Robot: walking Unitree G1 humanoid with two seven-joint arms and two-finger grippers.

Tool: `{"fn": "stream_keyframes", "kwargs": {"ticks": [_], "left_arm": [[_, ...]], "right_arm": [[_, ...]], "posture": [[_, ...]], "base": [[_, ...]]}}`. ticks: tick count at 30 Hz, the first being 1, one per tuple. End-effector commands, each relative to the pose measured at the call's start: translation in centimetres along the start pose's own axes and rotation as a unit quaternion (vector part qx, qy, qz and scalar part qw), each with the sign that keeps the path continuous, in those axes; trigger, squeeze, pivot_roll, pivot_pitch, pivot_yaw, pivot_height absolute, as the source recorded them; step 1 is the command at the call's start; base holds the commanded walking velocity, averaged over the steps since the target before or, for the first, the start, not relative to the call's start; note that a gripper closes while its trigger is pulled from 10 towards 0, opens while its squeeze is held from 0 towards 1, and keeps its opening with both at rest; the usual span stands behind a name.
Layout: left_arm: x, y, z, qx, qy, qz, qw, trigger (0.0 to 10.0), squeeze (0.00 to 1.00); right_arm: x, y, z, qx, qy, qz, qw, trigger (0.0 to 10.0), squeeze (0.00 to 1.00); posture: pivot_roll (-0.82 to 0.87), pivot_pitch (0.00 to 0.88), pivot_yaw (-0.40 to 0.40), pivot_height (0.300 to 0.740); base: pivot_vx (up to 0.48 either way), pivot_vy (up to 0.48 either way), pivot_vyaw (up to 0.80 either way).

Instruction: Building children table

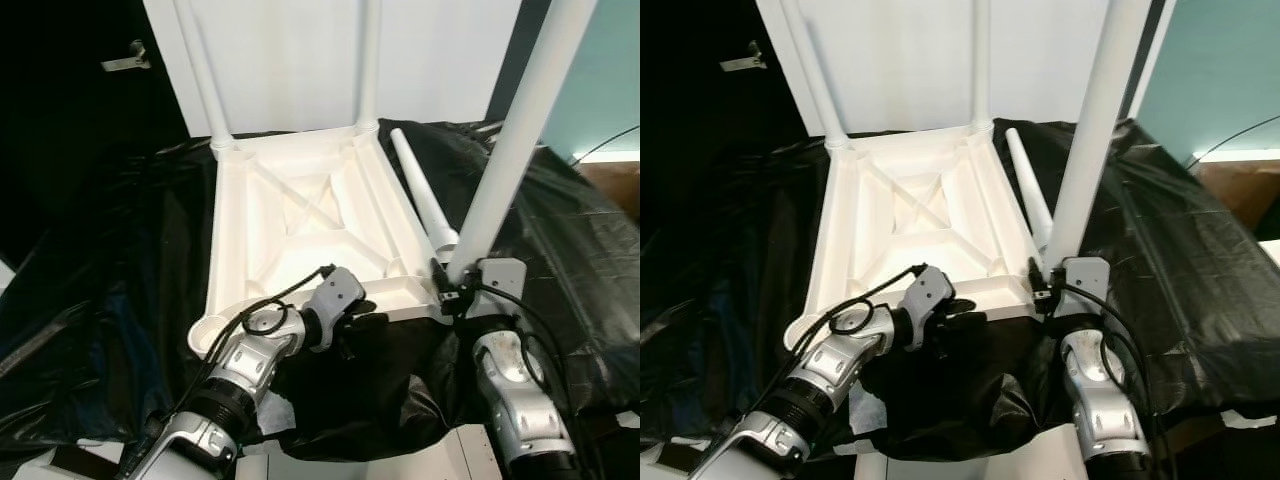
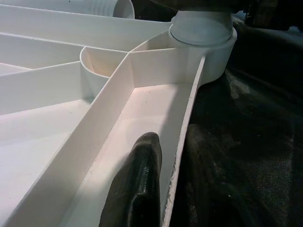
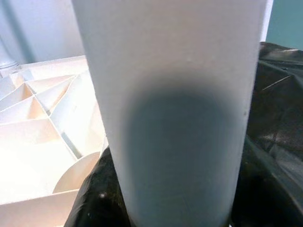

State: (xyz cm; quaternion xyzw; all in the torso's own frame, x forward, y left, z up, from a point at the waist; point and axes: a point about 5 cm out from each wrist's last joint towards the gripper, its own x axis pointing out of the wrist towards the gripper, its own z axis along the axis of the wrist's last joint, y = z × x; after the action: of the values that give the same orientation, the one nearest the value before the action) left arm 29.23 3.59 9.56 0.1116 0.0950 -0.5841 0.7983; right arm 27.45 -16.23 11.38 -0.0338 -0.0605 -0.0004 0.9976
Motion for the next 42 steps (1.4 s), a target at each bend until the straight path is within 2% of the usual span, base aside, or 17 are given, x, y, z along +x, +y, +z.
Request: {"fn": "stream_keyframes", "kwargs": {"ticks": [1, 4, 6, 11, 15, 16, 17, 18, 22, 23, 29, 30, 31, 32, 38, 42], "left_arm": [[0.3, -1.4, -1.6, -0.013, 0.037, -0.061, 0.997, 10.0, 0.0], [0.2, -1.3, -1.5, -0.011, 0.038, -0.06, 0.997, 10.0, 0.0], [0.2, -1.3, -1.5, -0.011, 0.038, -0.06, 0.997, 10.0, 0.0], [0.1, -1.4, -1.6, -0.014, 0.037, -0.057, 0.998, 10.0, 0.0], [0.1, -1.4, -1.6, -0.017, 0.037, -0.054, 0.998, 10.0, 0.0], [0.0, -1.4, -1.7, -0.019, 0.036, -0.053, 0.998, 10.0, 0.0], [0.0, -1.4, -1.7, -0.019, 0.036, -0.053, 0.998, 10.0, 0.0], [0.0, -1.5, -1.8, -0.02, 0.037, -0.052, 0.998, 10.0, 0.0], [0.2, -1.4, -1.8, -0.019, 0.033, -0.043, 0.998, 10.0, 0.0], [0.3, -1.3, -1.7, -0.019, 0.032, -0.042, 0.998, 10.0, 0.0], [0.4, -1.4, -1.7, -0.019, 0.031, -0.042, 0.998, 10.0, 0.0], [0.5, -1.4, -1.7, -0.02, 0.03, -0.042, 0.998, 10.0, 0.0], [0.5, -1.4, -1.7, -0.02, 0.03, -0.042, 0.998, 10.0, 0.0], [0.5, -1.3, -1.8, -0.021, 0.03, -0.042, 0.998, 10.0, 0.0], [0.5, -1.4, -1.5, -0.02, 0.024, -0.044, 0.999, 10.0, 0.0], [0.4, -1.0, -0.4, -0.02, -0.005, -0.04, 0.999, 10.0, 0.0]], "right_arm": [[-0.5, 1.1, -1.7, 0.009, 0.04, 0.018, 0.999, 0.0, 0.0], [0.4, 1.7, -1.7, 0.019, 0.049, 0.016, 0.998, 0.0, 0.0], [0.4, 1.7, -1.7, 0.019, 0.049, 0.016, 0.998, 0.0, 0.0], [1.3, 1.1, -1.7, 0.019, 0.065, -0.039, 0.997, 0.0, 0.0], [1.5, 1.1, -1.6, 0.02, 0.069, -0.051, 0.996, 0.4, 0.0], [1.7, 1.2, -1.4, 0.019, 0.07, -0.05, 0.996, 4.5, 0.0], [1.7, 1.2, -1.4, 0.019, 0.07, -0.05, 0.996, 4.5, 0.0], [1.8, 1.6, -1.3, 0.017, 0.065, -0.048, 0.997, 10.0, 1.0], [1.8, 2.0, -0.7, -0.004, 0.049, -0.028, 0.998, 10.0, 1.0], [1.7, 2.0, -0.5, -0.015, 0.043, -0.018, 0.999, 10.0, 0.0], [1.2, 1.6, -0.1, -0.035, 0.033, -0.006, 0.999, 10.0, 0.0], [0.5, 0.8, 0.2, -0.05, 0.026, -0.007, 0.998, 10.0, 0.0], [0.5, 0.8, 0.2, -0.05, 0.026, -0.007, 0.998, 10.0, 0.0], [-0.3, 0.2, 0.4, -0.065, 0.025, -0.008, 0.998, 10.0, 0.0], [-1.2, -0.1, 0.3, -0.079, 0.027, -0.007, 0.997, 10.0, 0.0], [-2.5, -0.9, 0.1, -0.081, 0.039, -0.03, 0.996, 10.0, 0.0]], "posture": [[-0.08, 0.0, 0.026, 0.74], [-0.07, 0.0, 0.023, 0.74], [-0.07, 0.0, 0.023, 0.74], [-0.06, 0.0, 0.016, 0.74], [-0.06, 0.0, 0.015, 0.74], [-0.06, 0.0, 0.014, 0.74], [-0.06, 0.0, 0.014, 0.74], [-0.06, 0.0, 0.014, 0.74], [-0.07, 0.001, 0.012, 0.74], [-0.07, 0.001, 0.012, 0.74], [-0.08, 0.002, 0.012, 0.74], [-0.1, 0.004, 0.012, 0.74], [-0.1, 0.004, 0.012, 0.74], [-0.11, 0.005, 0.016, 0.74], [-0.11, 0.006, 0.018, 0.74], [-0.12, 0.007, 0.021, 0.74]], "base": [[0.0, 0.0, 0.0], [0.0, 0.0, 0.0], [0.0, 0.0, 0.0], [0.0, 0.0, 0.0], [0.0, 0.0, 0.0], [0.0, 0.0, 0.0], [0.0, 0.0, 0.0], [0.0, 0.0, 0.0], [0.0, 0.0, 0.0], [0.0, 0.0, 0.0], [0.0, 0.0, 0.0], [0.0, 0.0, 0.0], [0.0, 0.0, 0.0], [0.0, 0.0, 0.0], [0.0, 0.0, 0.0], [0.0, 0.0, 0.0]]}}
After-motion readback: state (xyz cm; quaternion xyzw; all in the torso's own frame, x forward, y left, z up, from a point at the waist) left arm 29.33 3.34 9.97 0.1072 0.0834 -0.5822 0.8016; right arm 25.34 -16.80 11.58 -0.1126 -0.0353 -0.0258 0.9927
